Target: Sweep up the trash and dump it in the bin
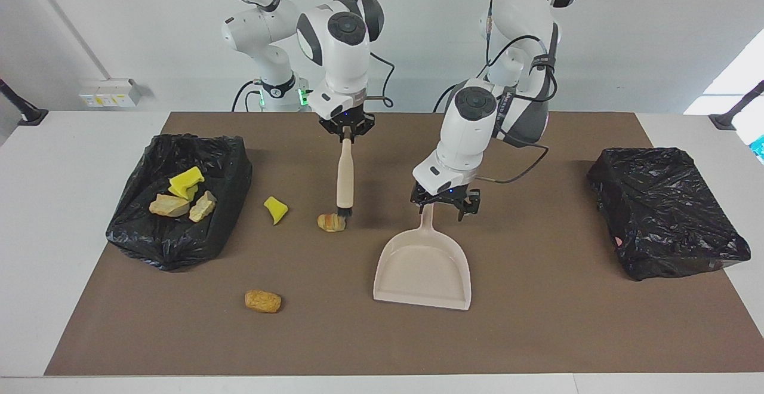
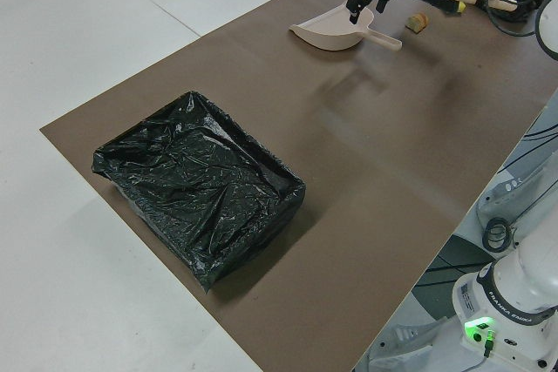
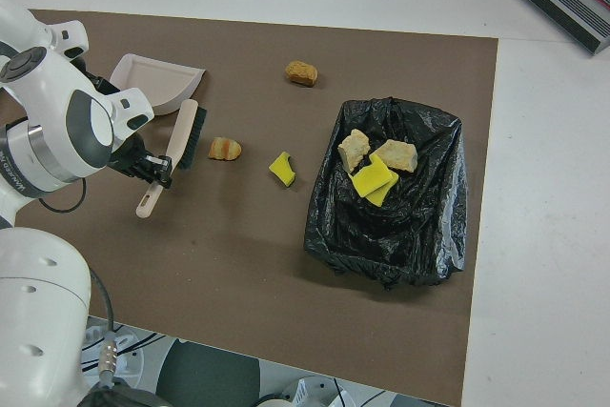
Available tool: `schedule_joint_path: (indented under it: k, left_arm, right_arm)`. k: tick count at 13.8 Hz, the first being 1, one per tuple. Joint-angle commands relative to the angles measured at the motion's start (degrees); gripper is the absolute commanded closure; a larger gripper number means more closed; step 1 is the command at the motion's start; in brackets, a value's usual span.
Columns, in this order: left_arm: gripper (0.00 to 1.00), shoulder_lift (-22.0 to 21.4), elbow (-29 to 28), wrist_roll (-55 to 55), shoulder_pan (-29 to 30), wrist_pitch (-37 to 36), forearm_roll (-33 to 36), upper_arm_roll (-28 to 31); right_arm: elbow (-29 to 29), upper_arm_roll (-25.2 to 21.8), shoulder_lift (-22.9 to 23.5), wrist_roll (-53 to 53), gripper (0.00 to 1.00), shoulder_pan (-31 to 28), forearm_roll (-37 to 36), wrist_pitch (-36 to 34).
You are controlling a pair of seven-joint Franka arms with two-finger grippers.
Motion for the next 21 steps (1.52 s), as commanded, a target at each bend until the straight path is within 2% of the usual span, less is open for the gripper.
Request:
schedule_joint_path:
  k: [1, 6, 11, 12, 14, 15, 19, 21]
  left_arm:
    - [0.00, 3.1, -1.1, -0.8, -2.0, 1.8, 1.2, 0.9]
    - [0.00, 2.2, -1.2, -0.7, -2.3, -2.1, 1.3, 1.0]
    - [0.02, 1.8, -0.4, -0.7, -2.4, -3.1, 1.3, 1.2]
    - [0.26, 1.8, -0.2, -0.7, -2.4, -4.4, 1.4, 1.2]
    - [0.92, 1.7, 0.2, -0.6, -2.1, -7.3, 1.5, 1.1]
    - [1.00, 1.5, 0.2, -0.3, -2.1, -8.1, 1.5, 1.2]
    - [1.00, 0.2, 0.3, 3.7, -1.7, -8.1, 7.8, 1.0]
    - [1.00, -1.9, 0.3, 12.8, -1.4, -8.3, 7.6, 1.4]
  right_arm:
    - [3.8, 0.8, 3.5, -10.4, 1.00, -6.2, -2.8, 1.0]
    - [9.3, 0.8, 10.1, -28.3, 1.00, -15.1, -9.9, 7.0]
    - [23.7, 0.8, 23.9, -35.9, 1.00, -18.9, -20.6, 8.9]
    - [26.1, 0.8, 26.6, -35.9, 1.00, -19.0, -24.0, 10.1]
    - [29.4, 0.8, 30.2, -35.9, 1.00, -19.7, -28.5, 13.0]
    - [30.1, 0.8, 31.5, -35.9, 1.00, -20.5, -28.8, 14.3]
    - [28.7, 1.4, 31.1, -36.0, 1.00, -20.2, -27.2, 13.0]
    - [27.8, 2.8, 30.0, -36.4, 1.00, -19.4, -23.9, 6.8]
